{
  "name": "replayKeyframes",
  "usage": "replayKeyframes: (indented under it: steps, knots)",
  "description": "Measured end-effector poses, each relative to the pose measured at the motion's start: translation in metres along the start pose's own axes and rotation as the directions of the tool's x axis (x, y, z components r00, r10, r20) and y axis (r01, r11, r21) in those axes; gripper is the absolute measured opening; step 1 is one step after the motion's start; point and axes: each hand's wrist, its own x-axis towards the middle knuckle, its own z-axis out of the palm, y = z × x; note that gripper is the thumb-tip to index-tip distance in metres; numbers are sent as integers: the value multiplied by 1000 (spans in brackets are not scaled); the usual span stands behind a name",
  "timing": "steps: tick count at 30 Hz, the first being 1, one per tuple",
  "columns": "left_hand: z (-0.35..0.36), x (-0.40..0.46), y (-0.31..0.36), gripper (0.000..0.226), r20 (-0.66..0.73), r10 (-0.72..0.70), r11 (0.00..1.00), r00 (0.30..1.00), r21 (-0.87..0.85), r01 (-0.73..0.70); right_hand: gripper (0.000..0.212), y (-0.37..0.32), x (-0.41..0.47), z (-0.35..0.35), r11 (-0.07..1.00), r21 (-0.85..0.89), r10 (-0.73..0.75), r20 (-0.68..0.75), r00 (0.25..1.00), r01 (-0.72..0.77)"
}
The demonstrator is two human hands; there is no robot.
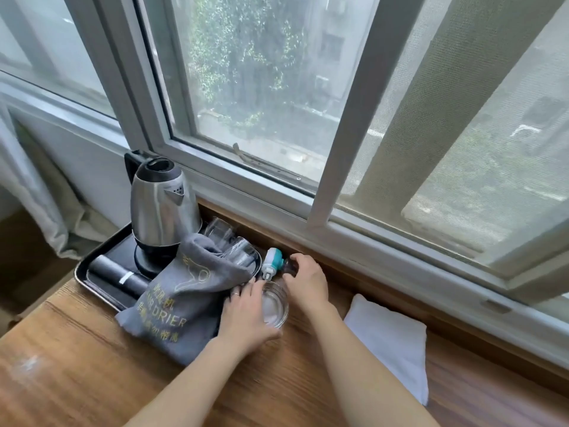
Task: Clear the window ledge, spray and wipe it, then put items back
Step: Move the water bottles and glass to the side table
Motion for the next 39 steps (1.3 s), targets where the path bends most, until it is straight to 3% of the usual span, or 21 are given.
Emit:
replayKeyframes:
  steps: [12, 26, 39]
  knots:
    - [4, 5, 0, 91, -36, 45, 999, 998, 3, -45, 52, 6, 3, 19, 976, -215, -12, 4, 1000, 13]
    - [-16, -16, 14, 93, -38, 93, 994, 995, -44, -95, 48, 24, -38, -8, 990, 101, 112, -156, 981, -97]
    - [-27, -50, 62, 94, 31, 322, 943, 946, -96, -318, 33, 44, -132, -58, 934, 309, 288, -363, 886, -177]
